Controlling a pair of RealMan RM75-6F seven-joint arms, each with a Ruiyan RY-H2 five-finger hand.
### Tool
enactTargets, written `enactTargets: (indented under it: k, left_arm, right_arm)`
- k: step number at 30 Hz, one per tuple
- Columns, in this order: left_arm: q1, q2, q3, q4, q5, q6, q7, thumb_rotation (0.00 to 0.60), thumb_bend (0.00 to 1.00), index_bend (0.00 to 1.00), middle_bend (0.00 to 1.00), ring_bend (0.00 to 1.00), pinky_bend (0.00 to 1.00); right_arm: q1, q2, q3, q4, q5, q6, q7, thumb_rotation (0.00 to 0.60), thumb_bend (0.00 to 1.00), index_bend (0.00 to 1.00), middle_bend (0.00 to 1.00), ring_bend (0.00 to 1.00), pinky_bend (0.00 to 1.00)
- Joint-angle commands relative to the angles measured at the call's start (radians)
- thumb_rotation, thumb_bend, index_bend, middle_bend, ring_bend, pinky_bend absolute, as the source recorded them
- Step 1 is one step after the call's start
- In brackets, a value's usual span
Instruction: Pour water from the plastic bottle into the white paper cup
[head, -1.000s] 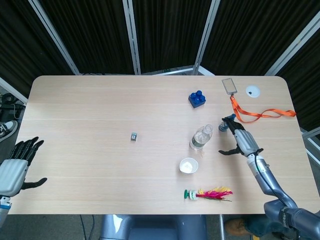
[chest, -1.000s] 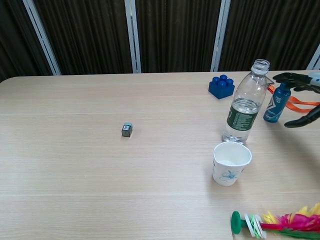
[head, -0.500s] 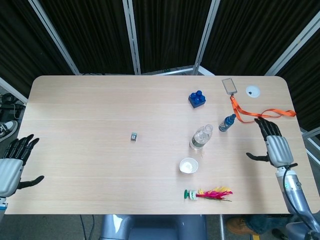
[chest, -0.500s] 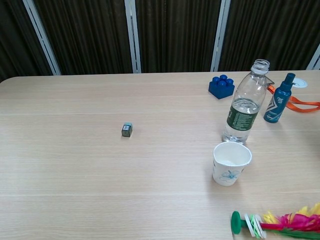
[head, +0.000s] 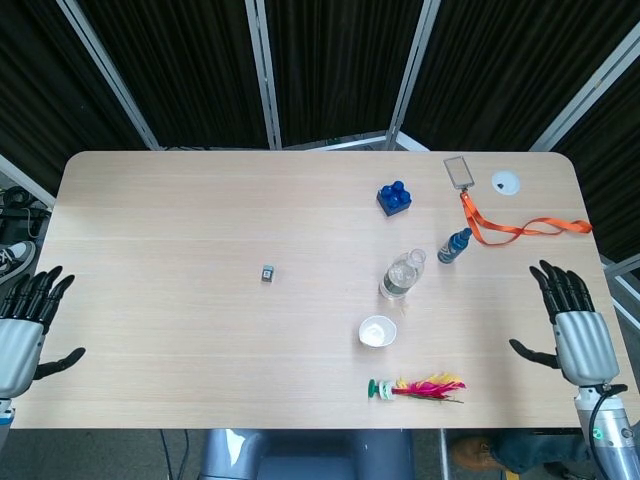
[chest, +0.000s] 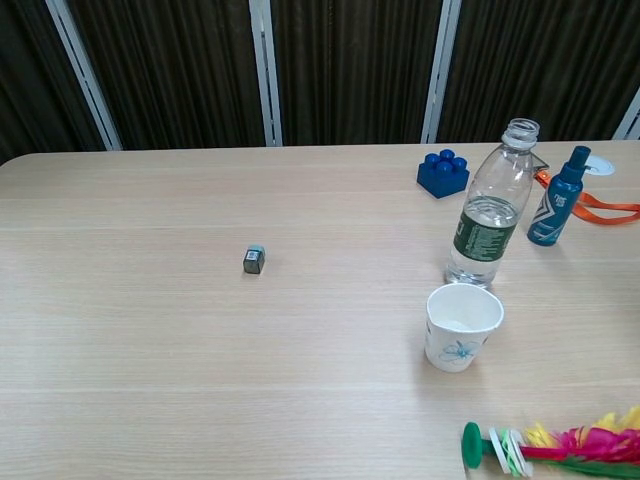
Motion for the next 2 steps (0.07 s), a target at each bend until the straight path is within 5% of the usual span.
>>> enactTargets:
  k: [1,2]
  left_arm:
    - [0.002,0.0,-0.001,0.002,0.003,0.003,-0.004,0.6,0.0,0.0,0.0,0.0,0.0]
    - [0.002,0.0,0.0,0.002,0.004,0.003,-0.005,0.6,0.0,0.0,0.0,0.0,0.0]
  right_arm:
    - [-0.018,0.01,-0.003,-0.017,-0.013,0.019,-0.031,0.6,0.0,0.0,0.0,0.0,0.0]
    - [-0.019,0.011,-0.002,-0.017,-0.013,0.019,-0.033,0.6,0.0,0.0,0.0,0.0,0.0]
